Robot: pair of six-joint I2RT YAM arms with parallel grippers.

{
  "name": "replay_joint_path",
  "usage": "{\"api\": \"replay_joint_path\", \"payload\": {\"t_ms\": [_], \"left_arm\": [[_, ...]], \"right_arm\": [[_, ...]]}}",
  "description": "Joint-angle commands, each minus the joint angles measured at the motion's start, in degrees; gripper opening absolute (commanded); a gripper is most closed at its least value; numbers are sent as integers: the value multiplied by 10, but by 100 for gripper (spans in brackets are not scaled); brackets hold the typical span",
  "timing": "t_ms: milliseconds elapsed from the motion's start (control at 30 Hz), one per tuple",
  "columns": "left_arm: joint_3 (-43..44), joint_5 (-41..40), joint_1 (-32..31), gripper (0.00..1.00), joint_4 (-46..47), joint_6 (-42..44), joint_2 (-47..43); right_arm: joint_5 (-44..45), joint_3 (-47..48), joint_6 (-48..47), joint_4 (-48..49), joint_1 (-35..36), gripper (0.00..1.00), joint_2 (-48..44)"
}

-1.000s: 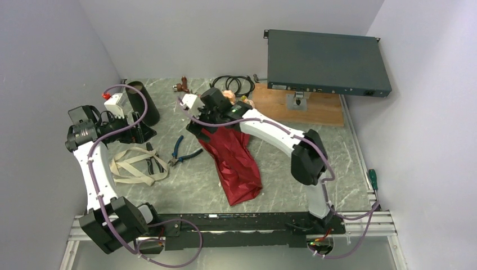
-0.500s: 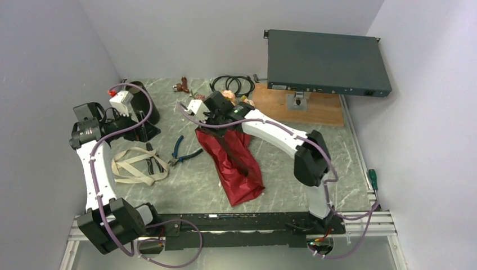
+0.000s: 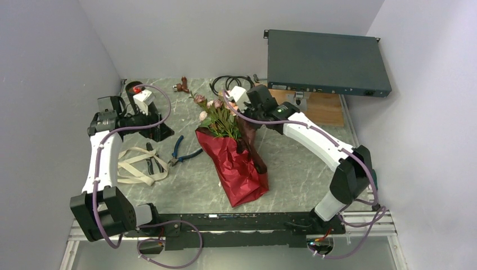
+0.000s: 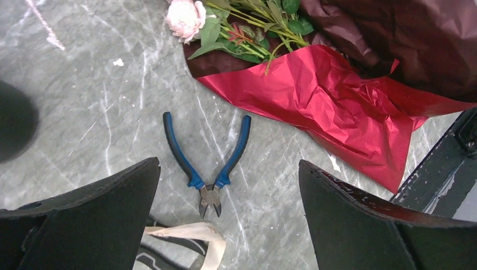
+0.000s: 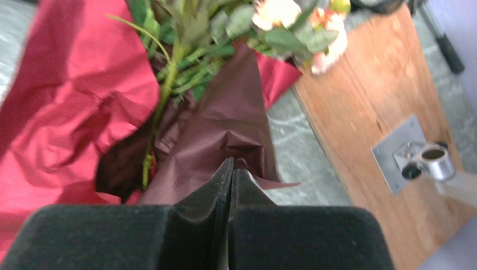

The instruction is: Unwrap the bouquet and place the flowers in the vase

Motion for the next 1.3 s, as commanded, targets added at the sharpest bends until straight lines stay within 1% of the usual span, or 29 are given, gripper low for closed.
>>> {"api": "replay_joint_path", "payload": {"t_ms": [0, 200, 333, 433, 500, 533, 600, 733, 967, 1100, 1167, 1267], "left_arm": [[-18, 6, -30, 100, 60, 27, 10], [-40, 4, -78, 99, 97, 69, 26], [-48, -2, -111, 99, 116, 84, 48], [-50, -11, -145, 100, 126, 91, 72], [-48, -11, -153, 99, 129, 92, 93], [-47, -11, -169, 98, 131, 89, 104], [-45, -11, -177, 94, 142, 75, 126], [-45, -27, -190, 83, 168, 33, 170], [-35, -81, -228, 82, 200, -12, 247], [-25, -121, -251, 76, 219, -34, 285], [-11, -146, -257, 70, 223, -44, 306], [20, -182, -258, 54, 220, -68, 345]], "right_arm": [[36, -65, -5, 51, -24, 0, -53], [86, -164, -32, 118, -43, 0, -125], [102, -221, -76, 156, -51, 0, -164], [105, -256, -126, 194, -60, 0, -172], [103, -270, -150, 205, -71, 0, -169], [102, -278, -159, 208, -78, 0, -171], [99, -298, -180, 216, -91, 0, -180], [97, -355, -225, 252, -118, 0, -208], [105, -423, -274, 306, -128, 0, -207], [118, -451, -291, 339, -128, 0, -187], [129, -466, -304, 363, -130, 0, -178], [134, -487, -326, 394, -142, 0, -172]]}}
